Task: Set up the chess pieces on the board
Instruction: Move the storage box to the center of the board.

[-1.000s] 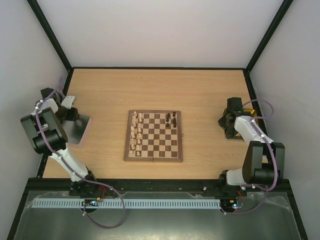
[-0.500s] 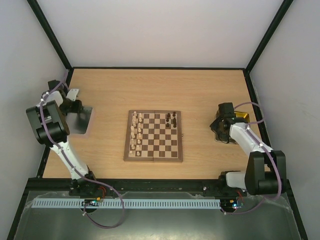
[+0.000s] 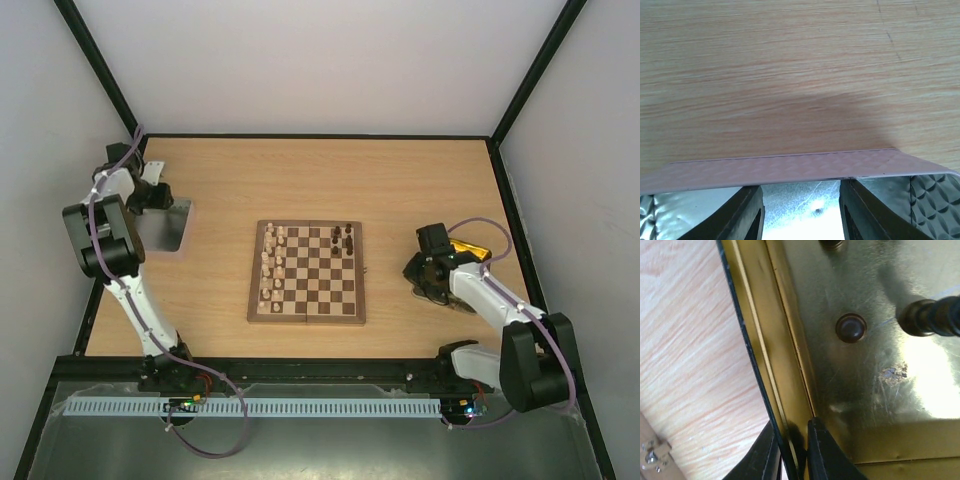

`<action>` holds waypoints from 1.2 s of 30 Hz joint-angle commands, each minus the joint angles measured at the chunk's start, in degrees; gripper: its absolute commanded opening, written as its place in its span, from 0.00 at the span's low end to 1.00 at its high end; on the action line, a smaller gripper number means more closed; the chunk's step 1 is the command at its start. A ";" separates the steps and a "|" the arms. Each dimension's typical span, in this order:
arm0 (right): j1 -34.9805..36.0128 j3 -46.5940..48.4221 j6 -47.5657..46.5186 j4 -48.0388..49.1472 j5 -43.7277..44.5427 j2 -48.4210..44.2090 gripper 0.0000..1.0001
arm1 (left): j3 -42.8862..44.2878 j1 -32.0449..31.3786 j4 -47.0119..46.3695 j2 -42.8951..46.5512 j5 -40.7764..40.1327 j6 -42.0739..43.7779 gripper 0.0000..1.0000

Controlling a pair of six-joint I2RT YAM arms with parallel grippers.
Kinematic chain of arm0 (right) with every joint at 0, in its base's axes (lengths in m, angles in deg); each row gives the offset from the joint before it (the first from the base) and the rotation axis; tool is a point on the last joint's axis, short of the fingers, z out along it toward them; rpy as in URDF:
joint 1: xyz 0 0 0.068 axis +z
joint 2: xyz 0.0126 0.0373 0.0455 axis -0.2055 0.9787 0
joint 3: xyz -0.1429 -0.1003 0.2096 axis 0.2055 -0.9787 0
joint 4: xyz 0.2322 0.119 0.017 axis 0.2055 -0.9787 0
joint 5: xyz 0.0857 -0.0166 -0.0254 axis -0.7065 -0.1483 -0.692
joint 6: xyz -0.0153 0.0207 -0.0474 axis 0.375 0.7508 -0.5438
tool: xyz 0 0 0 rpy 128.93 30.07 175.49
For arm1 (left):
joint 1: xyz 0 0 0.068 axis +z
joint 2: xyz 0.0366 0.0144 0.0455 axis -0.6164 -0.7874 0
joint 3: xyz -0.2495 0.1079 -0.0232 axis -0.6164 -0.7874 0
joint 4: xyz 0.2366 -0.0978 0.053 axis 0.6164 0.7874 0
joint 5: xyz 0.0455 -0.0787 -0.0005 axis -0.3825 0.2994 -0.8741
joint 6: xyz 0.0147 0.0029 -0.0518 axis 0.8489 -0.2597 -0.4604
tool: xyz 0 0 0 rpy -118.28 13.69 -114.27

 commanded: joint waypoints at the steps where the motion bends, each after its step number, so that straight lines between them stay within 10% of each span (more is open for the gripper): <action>1: 4.13 -1.68 2.77 -2.79 -0.84 -1.71 0.11 | 4.56 -0.74 2.51 -2.75 -0.04 -2.58 0.44; 24: 27.51 2.72 9.53 1.76 -0.72 5.58 0.06 | 14.65 -4.83 6.79 -6.37 -1.14 -5.08 0.44; 36: 27.69 7.59 7.93 -7.15 4.29 0.34 0.10 | 3.28 -4.89 9.25 13.86 0.36 -0.77 0.49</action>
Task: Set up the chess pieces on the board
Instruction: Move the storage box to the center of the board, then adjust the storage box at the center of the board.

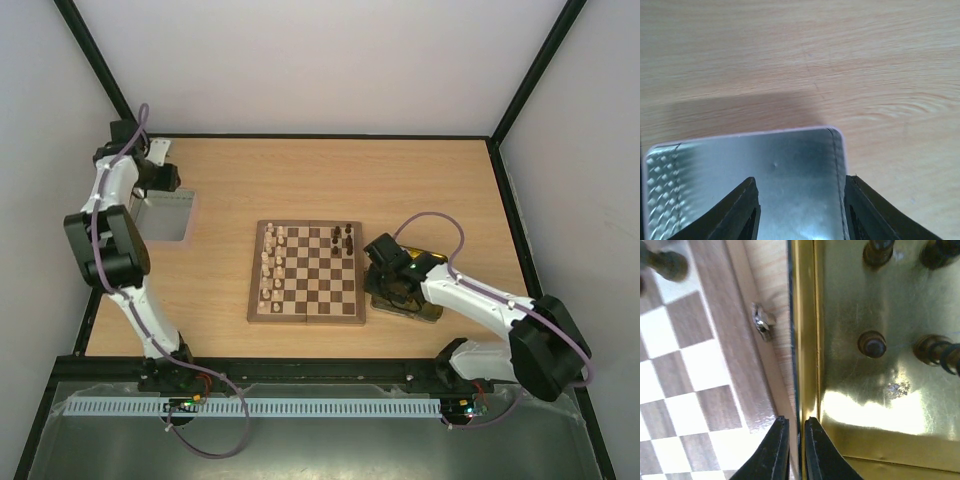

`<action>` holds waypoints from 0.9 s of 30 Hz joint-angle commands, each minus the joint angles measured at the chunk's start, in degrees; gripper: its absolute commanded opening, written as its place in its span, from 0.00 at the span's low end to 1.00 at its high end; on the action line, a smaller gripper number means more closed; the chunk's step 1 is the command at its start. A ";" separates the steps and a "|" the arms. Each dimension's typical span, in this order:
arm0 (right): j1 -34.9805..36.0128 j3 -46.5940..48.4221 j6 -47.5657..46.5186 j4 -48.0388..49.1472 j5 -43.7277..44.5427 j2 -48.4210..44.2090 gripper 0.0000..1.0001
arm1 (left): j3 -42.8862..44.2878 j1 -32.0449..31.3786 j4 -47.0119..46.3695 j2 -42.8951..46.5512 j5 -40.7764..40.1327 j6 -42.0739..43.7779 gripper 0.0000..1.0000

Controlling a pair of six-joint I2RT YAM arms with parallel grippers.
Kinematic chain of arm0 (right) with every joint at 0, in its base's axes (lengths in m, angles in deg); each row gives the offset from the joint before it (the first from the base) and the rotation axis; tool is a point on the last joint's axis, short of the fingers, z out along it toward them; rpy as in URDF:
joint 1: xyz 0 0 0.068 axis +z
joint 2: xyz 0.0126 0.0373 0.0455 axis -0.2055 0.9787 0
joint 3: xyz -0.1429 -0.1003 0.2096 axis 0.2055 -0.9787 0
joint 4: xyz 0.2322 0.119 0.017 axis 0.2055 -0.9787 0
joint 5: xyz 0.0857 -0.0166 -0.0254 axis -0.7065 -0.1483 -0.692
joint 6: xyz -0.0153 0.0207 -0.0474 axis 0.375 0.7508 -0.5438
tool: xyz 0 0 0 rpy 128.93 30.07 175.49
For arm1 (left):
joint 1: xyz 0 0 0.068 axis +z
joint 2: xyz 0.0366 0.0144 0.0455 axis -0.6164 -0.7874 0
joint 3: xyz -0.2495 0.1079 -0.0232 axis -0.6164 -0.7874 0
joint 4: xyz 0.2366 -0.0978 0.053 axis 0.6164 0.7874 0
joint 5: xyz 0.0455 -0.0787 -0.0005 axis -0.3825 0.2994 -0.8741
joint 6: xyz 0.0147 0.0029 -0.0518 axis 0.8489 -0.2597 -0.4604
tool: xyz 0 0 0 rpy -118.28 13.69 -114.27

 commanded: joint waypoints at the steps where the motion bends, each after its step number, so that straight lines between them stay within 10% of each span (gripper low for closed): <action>1: 0.40 3.37 -0.43 -6.42 3.86 -3.25 0.10 | -5.93 -0.03 2.40 12.36 1.35 2.95 0.49; 8: 0.40 4.15 -3.87 -10.08 5.93 -2.87 0.15 | -21.99 -0.28 1.64 26.85 4.96 6.52 0.50; 15: -2.20 11.87 -4.71 -15.71 16.50 -0.99 0.40 | -37.59 -0.71 -0.24 37.42 9.62 14.02 0.53; 22: -20.42 11.76 -7.17 -17.67 19.12 -3.24 0.77 | -43.23 -0.89 1.60 40.93 15.14 18.19 0.53; 27: -32.23 8.80 -8.43 -15.64 14.56 -4.34 0.86 | -43.49 -1.24 0.25 40.22 19.47 15.84 0.53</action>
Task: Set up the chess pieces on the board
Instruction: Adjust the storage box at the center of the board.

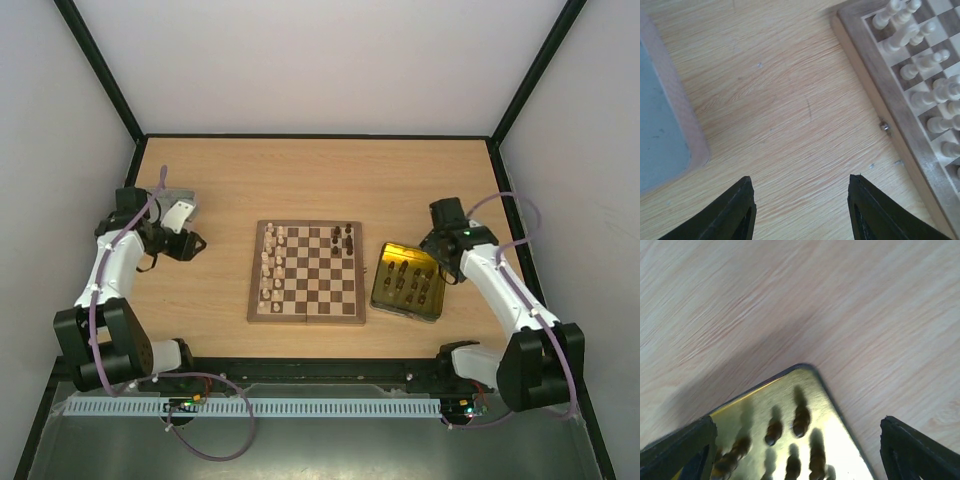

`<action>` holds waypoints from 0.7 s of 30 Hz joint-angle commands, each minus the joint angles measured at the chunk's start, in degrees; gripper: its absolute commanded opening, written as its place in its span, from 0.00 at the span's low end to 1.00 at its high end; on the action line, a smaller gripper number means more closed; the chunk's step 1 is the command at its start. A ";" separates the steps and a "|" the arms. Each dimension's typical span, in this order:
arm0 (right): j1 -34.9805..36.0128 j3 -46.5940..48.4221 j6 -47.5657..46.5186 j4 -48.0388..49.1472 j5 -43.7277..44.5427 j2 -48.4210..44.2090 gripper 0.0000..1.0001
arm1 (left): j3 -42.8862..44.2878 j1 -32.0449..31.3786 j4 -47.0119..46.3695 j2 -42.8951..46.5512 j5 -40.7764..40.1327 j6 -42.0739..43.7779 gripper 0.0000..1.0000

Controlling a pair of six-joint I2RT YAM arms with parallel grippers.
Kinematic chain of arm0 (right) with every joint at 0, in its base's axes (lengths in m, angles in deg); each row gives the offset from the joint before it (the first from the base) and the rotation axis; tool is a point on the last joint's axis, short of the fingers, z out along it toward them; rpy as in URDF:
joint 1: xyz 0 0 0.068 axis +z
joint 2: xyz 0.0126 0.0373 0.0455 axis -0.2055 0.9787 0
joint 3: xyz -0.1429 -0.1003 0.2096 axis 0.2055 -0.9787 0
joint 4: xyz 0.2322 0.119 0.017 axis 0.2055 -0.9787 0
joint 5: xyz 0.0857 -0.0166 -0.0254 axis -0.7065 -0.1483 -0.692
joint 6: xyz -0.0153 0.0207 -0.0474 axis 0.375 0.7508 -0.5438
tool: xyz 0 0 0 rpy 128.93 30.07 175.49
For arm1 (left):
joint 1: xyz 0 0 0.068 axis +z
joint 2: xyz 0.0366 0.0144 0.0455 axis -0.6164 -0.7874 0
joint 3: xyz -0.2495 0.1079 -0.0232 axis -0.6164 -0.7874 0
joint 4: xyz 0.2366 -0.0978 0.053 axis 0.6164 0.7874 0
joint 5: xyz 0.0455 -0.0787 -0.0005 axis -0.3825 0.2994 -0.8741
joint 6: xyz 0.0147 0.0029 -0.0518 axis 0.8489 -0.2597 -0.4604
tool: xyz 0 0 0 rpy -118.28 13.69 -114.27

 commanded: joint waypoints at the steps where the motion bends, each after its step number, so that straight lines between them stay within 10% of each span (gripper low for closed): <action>1: -6.56 -2.61 -1.36 -1.30 -2.12 -0.52 0.86 | 0.35 -0.64 -0.59 -0.22 6.63 -0.50 0.53; 21: -10.92 2.60 -2.89 8.75 -10.16 13.44 0.88 | -1.65 -5.48 -2.07 0.26 7.81 -4.69 0.53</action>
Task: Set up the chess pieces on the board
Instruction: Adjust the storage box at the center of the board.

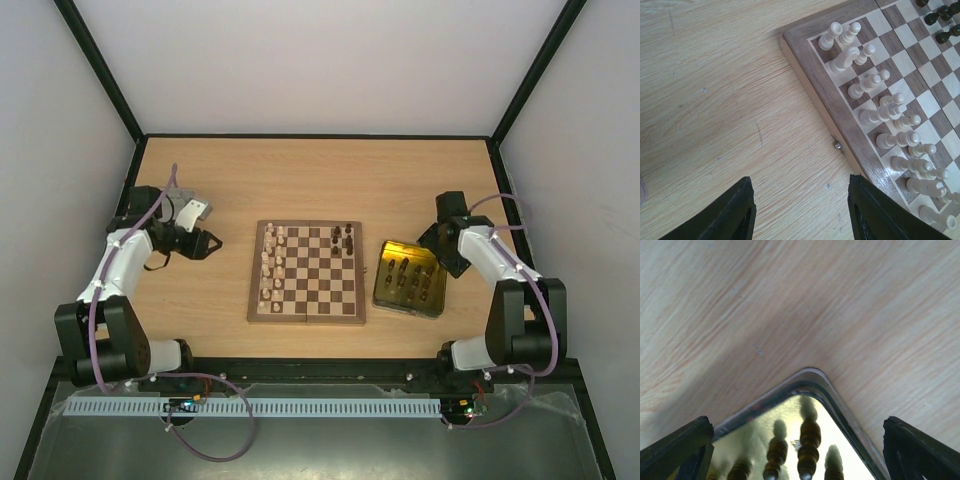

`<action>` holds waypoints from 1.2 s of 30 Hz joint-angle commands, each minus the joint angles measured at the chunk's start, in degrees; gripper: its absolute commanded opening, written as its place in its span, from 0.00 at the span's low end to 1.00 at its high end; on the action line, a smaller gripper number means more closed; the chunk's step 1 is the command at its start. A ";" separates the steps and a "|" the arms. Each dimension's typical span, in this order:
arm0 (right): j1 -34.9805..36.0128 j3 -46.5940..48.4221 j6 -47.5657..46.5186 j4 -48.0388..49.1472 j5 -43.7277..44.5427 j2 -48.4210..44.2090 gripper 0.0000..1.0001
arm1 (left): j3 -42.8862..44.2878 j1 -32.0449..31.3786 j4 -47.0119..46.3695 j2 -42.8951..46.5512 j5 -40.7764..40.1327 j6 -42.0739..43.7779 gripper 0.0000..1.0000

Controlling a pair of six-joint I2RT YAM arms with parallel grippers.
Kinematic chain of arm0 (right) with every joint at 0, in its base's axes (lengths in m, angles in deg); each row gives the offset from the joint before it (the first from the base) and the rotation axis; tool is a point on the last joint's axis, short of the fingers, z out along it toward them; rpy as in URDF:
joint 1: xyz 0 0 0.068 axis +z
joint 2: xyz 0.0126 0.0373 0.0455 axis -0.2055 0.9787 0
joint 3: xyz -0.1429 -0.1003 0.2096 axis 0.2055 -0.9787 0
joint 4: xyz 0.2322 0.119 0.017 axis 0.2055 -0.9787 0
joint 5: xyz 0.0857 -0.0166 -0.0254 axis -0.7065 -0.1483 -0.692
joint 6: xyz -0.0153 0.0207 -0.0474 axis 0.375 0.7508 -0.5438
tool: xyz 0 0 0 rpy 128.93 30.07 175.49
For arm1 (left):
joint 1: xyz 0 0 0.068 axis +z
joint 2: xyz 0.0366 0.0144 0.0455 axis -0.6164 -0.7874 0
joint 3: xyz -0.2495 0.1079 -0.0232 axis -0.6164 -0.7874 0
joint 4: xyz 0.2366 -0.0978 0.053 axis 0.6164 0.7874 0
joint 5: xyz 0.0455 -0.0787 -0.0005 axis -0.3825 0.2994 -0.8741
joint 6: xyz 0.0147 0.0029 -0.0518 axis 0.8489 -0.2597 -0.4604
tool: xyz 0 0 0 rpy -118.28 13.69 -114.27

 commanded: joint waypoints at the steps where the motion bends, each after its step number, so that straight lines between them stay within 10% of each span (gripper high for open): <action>1: -0.41 2.70 -0.76 3.16 -1.57 2.68 0.88 | -1.28 -0.84 -0.54 1.38 0.12 -0.89 0.53; 24: -0.41 8.34 -4.96 9.48 -11.80 8.68 0.80 | -2.28 -4.66 -3.44 0.62 -3.08 -4.06 0.53; 36: 0.38 4.33 -4.59 8.89 -16.00 -1.88 0.55 | -1.21 -6.50 -3.23 1.67 -5.02 -5.86 0.44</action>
